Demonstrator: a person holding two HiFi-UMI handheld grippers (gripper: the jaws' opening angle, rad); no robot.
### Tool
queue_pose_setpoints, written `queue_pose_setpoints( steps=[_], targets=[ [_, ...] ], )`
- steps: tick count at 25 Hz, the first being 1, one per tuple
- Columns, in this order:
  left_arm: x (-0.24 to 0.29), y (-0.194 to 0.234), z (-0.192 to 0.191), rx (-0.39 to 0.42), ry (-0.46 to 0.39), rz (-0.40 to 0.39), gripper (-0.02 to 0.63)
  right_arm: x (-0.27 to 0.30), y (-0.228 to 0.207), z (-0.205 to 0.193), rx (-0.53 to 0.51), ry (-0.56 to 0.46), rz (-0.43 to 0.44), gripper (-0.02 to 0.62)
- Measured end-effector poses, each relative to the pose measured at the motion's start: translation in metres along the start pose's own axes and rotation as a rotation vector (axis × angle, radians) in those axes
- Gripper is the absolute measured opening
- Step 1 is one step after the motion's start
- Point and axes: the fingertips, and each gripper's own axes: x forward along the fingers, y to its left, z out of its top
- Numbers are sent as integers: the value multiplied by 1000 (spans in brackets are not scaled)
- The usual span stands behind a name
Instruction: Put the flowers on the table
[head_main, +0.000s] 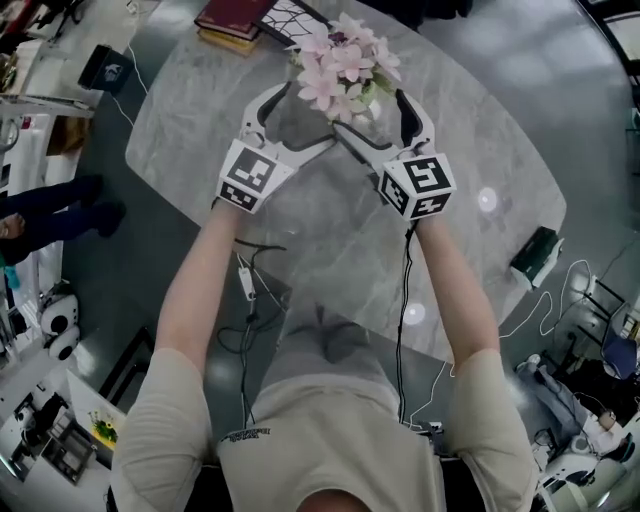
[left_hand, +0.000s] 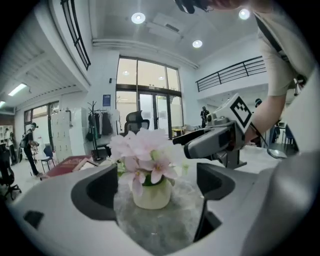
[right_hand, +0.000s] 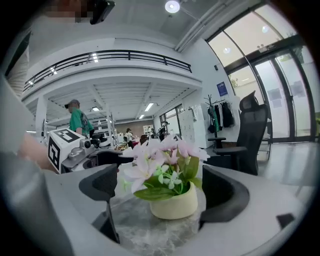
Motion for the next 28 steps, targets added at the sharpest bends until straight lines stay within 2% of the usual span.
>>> queue_pose_setpoints(
  steps=[4, 8, 14, 19, 21, 25, 28],
  targets=[
    [-18, -6, 32, 18, -30, 2, 494, -14, 8, 28, -10, -20, -1, 520],
    [-38, -4, 70, -27, -81, 27, 492, -31, 16, 60, -12, -33, -13, 520],
    [-73, -12, 121, 3, -112, 26, 485, -59, 37, 118, -41, -72, 8, 518],
    [-110, -22, 173, -3, -166, 41, 382, -90, 63, 166, -65, -121, 39, 517],
    [-123, -27, 191, -11, -184, 36, 370, -102, 74, 186, -76, -146, 62, 517],
    [-150, -41, 212, -6, -194, 41, 333, -130, 97, 214, -93, -176, 78, 472],
    [-168, -51, 227, -6, -220, 57, 287, -148, 108, 227, -96, -195, 74, 374]
  ],
)
